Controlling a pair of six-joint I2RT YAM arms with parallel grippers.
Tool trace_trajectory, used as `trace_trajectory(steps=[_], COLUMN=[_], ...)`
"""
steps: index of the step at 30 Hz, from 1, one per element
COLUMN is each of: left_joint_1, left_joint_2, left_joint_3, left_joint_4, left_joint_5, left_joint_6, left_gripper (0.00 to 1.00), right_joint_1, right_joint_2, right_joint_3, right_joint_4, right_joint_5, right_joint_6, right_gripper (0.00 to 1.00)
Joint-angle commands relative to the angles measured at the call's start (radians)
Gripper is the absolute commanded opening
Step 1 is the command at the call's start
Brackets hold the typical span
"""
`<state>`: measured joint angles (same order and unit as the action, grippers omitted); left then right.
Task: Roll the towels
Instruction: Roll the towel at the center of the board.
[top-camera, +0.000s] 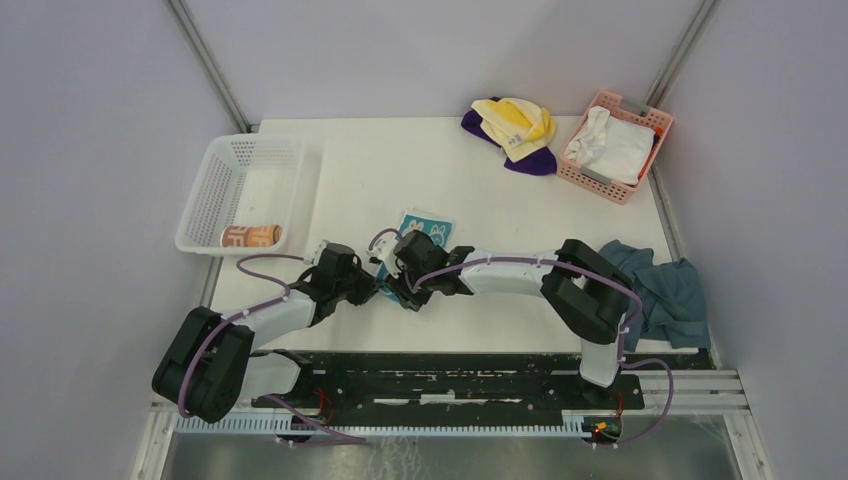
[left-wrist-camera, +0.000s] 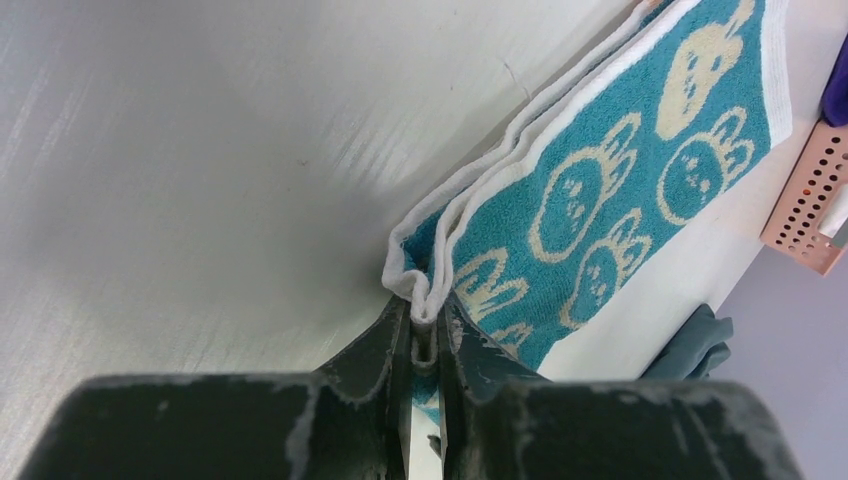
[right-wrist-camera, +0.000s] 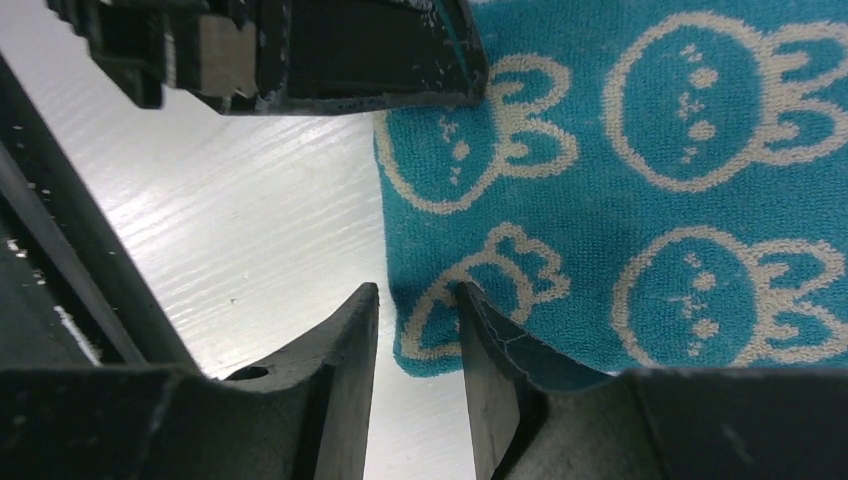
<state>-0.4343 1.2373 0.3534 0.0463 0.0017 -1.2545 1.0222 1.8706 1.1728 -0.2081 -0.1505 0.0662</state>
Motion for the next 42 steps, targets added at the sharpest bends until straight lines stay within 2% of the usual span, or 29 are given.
trace_trajectory(steps=[1, 7, 9, 12, 15, 20, 26, 34, 42], left_joint_1=[-0.006, -0.006, -0.005, 0.0, 0.012, 0.038, 0.044, 0.053, 0.055], left_joint_2=[-0.016, -0.01, -0.012, -0.019, -0.034, -0.088, -0.165, -0.28, -0.244], left_joint_3=[0.013, 0.013, 0.016, 0.026, 0.036, 0.041, 0.066, 0.016, -0.035], left_joint_4=[-0.014, -0.017, -0.02, -0.036, -0.057, -0.098, -0.146, -0.143, -0.074], left_joint_5=[-0.024, -0.026, -0.032, -0.043, -0.052, -0.063, -0.064, -0.044, 0.022], left_joint_6=[-0.018, -0.023, -0.025, -0.019, -0.005, 0.009, 0.036, 0.028, 0.025], left_gripper=[0.16, 0.17, 0.2, 0.22, 0.26, 0.39, 0.53, 0.64, 0.61], right_joint_1=[0.023, 0.029, 0.027, 0.018, -0.004, -0.083, -0.186, -0.272, -0.321], right_joint_2=[0.028, 0.042, 0.041, 0.039, 0.038, 0.046, 0.096, 0.205, 0.298], right_joint_3=[0.009, -0.031, -0.03, -0.006, 0.038, 0.079, 0.071, -0.017, -0.032], right_joint_4=[-0.015, -0.034, -0.042, -0.068, -0.091, -0.063, 0.099, 0.304, 0.328], right_joint_5=[0.077, 0.114, 0.107, 0.015, -0.108, -0.378, -0.649, -0.775, -0.791], right_joint_6=[-0.046, -0.05, -0.051, -0.05, -0.033, 0.06, 0.268, 0.498, 0.599], right_gripper=[0.43, 0.38, 0.3, 0.11, 0.01, 0.0, 0.0, 0.0, 0.0])
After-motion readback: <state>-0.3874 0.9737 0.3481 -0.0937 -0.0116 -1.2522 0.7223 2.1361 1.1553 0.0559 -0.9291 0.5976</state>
